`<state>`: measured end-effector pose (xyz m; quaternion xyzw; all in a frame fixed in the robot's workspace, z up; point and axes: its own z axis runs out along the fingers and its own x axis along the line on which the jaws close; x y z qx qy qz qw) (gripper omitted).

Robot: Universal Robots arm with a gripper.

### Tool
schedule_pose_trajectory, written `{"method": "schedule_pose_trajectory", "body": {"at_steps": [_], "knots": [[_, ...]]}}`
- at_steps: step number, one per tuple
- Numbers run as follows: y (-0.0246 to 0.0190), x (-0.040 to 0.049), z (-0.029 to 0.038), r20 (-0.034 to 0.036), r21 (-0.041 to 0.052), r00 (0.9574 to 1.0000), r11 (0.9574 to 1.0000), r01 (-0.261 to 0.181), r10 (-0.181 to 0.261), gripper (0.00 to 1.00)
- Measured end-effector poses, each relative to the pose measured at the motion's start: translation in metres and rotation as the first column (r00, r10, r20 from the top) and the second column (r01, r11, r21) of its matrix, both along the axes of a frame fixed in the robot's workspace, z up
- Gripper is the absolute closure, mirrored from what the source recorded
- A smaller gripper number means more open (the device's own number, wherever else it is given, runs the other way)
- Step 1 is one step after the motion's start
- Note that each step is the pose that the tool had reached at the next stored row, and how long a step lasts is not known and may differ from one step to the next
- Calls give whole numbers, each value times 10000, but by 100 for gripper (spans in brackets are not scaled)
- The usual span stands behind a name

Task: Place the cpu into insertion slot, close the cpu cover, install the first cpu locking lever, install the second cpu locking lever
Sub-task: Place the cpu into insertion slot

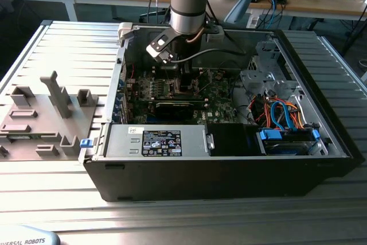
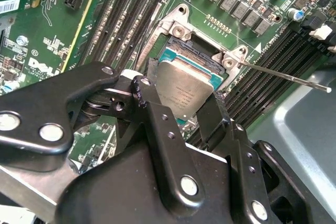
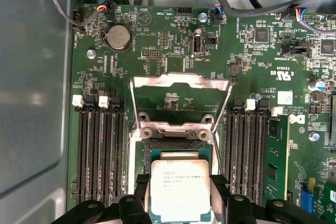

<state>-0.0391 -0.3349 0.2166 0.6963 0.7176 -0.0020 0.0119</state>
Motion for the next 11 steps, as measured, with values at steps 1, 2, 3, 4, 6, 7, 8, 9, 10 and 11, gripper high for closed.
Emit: {"method": "schedule_pose_trajectory", "body": {"at_steps": [1,2,3,4,6,7,8,9,10,11], "knots": [[0,0,-4,0,0,10000,10000,1,-1,46],[0,0,-9,0,-1,10000,10000,6,-6,46],[0,0,-13,0,-1,10000,10000,22,-22,46],[0,0,-22,0,-1,9999,9999,104,-104,46],[0,-1,-33,0,-1,9997,9997,260,-260,46],[0,-1,-39,-1,-7,9996,9996,276,-276,46],[1,0,-46,-1,-20,9996,9996,277,-277,46],[0,-1,-49,-1,-25,9996,9996,276,-276,46],[0,0,-54,0,-23,9996,9996,276,-276,46],[0,-1,-57,1,-23,9996,9996,276,-276,46]]}}
